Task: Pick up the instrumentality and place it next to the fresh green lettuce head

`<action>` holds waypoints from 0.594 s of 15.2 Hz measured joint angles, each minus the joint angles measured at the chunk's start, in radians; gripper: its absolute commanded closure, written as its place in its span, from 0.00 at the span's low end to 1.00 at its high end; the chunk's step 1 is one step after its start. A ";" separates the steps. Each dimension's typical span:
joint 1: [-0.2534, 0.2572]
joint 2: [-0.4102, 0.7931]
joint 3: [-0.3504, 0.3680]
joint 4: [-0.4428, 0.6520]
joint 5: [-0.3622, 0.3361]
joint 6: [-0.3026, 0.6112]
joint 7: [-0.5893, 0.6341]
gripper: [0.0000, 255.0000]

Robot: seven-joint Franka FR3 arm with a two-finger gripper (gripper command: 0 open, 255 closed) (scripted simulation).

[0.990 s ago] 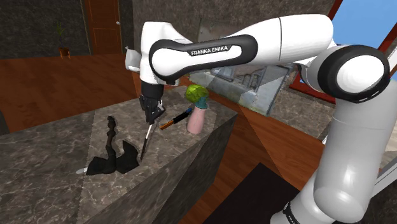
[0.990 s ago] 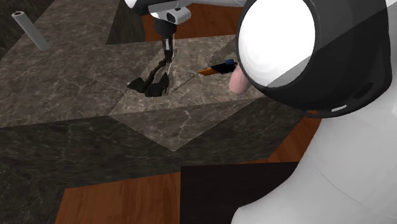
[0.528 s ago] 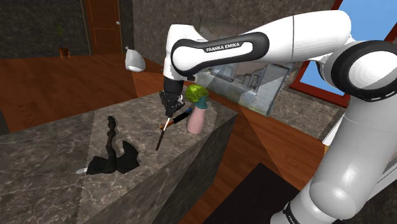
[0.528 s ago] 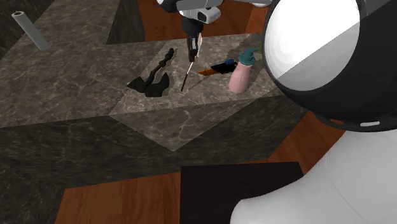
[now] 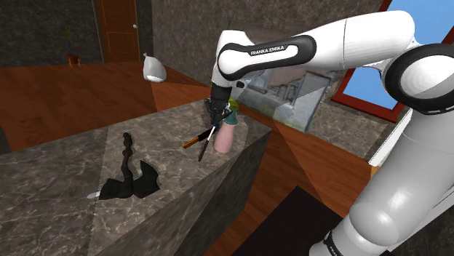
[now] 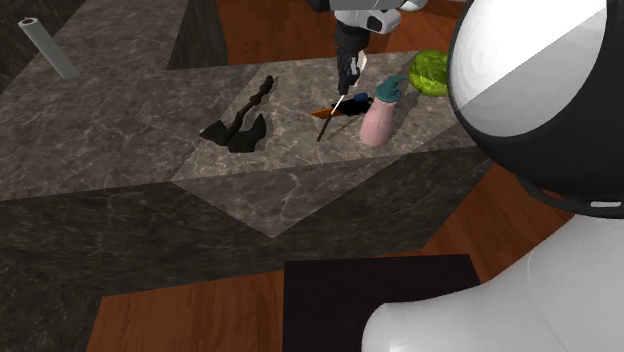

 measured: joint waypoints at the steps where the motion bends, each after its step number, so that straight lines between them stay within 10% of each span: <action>1: -0.011 0.000 -0.008 0.003 0.001 -0.005 -0.019 1.00; 9: -0.118 0.003 -0.090 0.011 0.012 -0.016 -0.213 1.00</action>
